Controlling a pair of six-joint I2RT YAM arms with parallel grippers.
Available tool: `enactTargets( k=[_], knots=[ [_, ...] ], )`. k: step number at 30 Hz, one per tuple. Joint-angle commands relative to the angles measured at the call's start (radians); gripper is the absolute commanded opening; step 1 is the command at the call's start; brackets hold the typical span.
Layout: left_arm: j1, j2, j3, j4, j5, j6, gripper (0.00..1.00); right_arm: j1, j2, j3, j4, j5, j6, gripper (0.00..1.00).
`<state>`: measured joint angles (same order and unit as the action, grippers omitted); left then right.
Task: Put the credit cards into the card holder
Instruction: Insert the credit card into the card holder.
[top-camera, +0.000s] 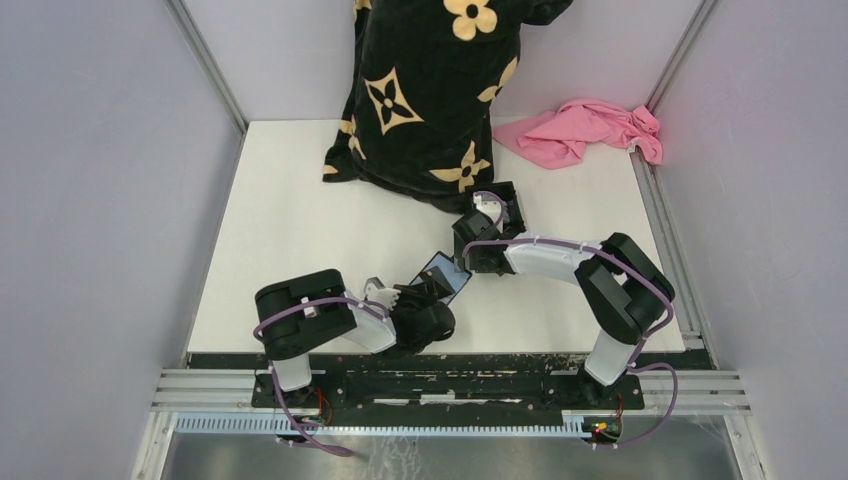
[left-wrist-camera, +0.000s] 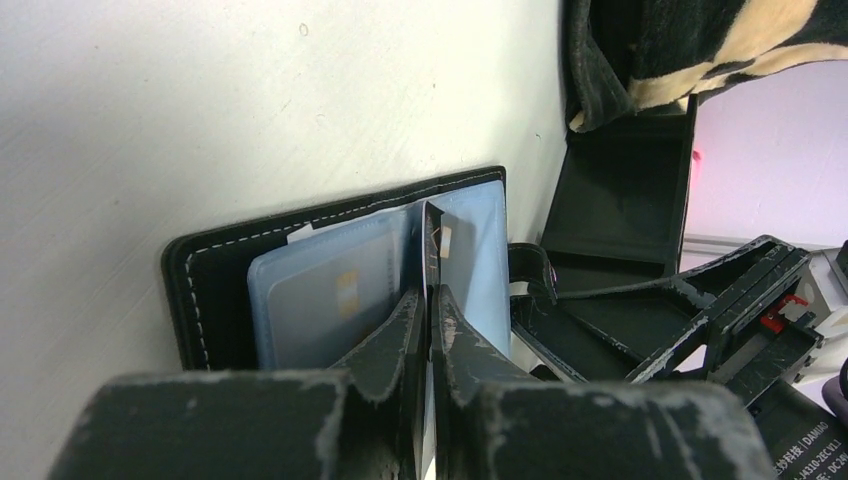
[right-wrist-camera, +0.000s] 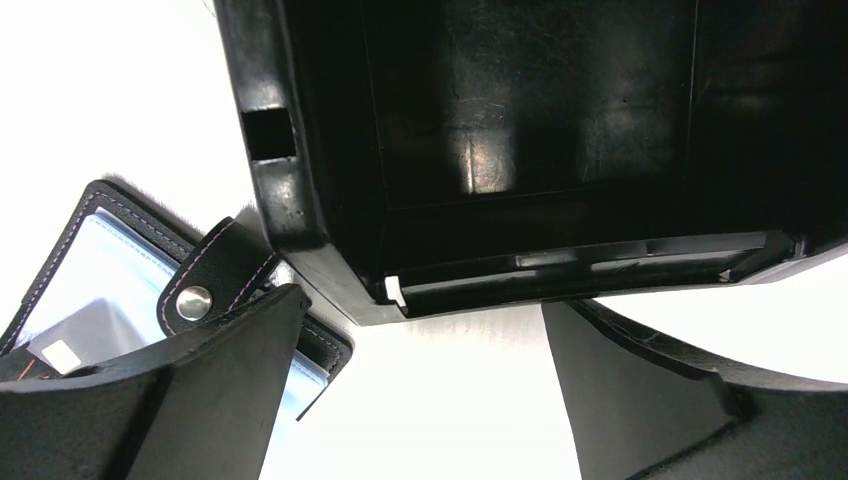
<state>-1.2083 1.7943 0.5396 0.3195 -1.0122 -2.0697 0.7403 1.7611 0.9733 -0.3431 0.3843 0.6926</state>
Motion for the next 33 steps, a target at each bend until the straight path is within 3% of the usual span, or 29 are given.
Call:
enactTargets(
  k=[1, 27, 33],
  knots=[
    [-0.037, 0.091, -0.053, -0.308, 0.132, -0.158, 0.03, 0.063, 0.108, -0.097, -0.183, -0.157, -0.022, 1.0],
    [-0.075, 0.127, -0.119, -0.4, 0.146, -0.409, 0.06, 0.202, 0.07, -0.092, -0.218, -0.235, 0.072, 1.0],
    [-0.074, 0.121, -0.115, -0.406, 0.144, -0.403, 0.1, 0.216, 0.055, -0.106, -0.219, -0.254, 0.085, 1.0]
  ],
)
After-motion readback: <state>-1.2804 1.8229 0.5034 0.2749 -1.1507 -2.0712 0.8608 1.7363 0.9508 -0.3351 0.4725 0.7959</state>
